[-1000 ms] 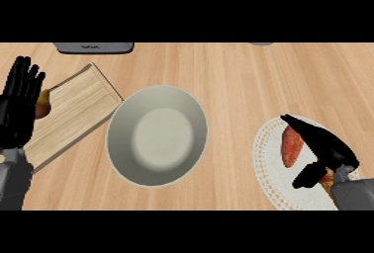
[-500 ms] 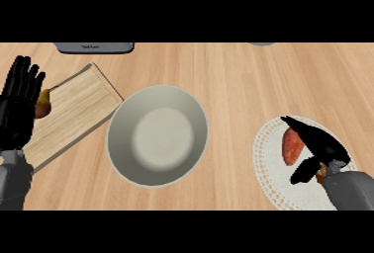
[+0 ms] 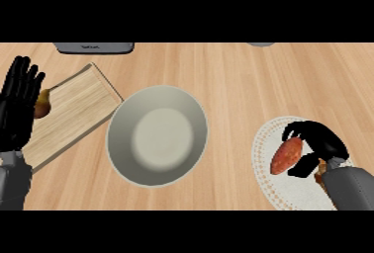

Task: Pick the sweet potato from the placemat and place it in the bowl

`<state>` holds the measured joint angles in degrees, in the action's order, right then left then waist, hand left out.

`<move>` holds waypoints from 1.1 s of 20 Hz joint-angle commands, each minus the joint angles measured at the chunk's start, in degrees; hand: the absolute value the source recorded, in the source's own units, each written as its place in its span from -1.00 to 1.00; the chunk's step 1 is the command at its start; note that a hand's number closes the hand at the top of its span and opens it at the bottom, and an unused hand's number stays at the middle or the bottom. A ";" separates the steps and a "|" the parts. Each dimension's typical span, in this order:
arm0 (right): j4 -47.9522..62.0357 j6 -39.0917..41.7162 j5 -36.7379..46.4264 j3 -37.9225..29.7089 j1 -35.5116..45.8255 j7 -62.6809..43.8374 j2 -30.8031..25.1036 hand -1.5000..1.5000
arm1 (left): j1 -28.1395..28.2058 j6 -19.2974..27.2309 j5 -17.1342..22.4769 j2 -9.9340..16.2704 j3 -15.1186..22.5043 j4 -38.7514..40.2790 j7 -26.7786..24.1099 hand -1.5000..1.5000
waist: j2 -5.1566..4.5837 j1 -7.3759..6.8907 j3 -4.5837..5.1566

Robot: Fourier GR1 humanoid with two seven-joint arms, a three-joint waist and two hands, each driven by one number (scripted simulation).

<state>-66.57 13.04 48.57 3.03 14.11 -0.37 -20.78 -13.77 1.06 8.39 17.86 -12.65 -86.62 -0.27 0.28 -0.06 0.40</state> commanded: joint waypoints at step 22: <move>35.27 -5.91 4.96 -1.72 38.81 47.97 -19.28 1.00 | -4.64 0.28 -2.08 -2.51 3.38 1.69 0.20 0.00 | -2.07 -4.89 -0.64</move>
<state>-37.45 10.01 54.62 3.83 48.21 41.64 -39.17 -18.51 0.70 6.97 15.36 -9.24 -85.38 -0.31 -2.07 -5.78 -0.27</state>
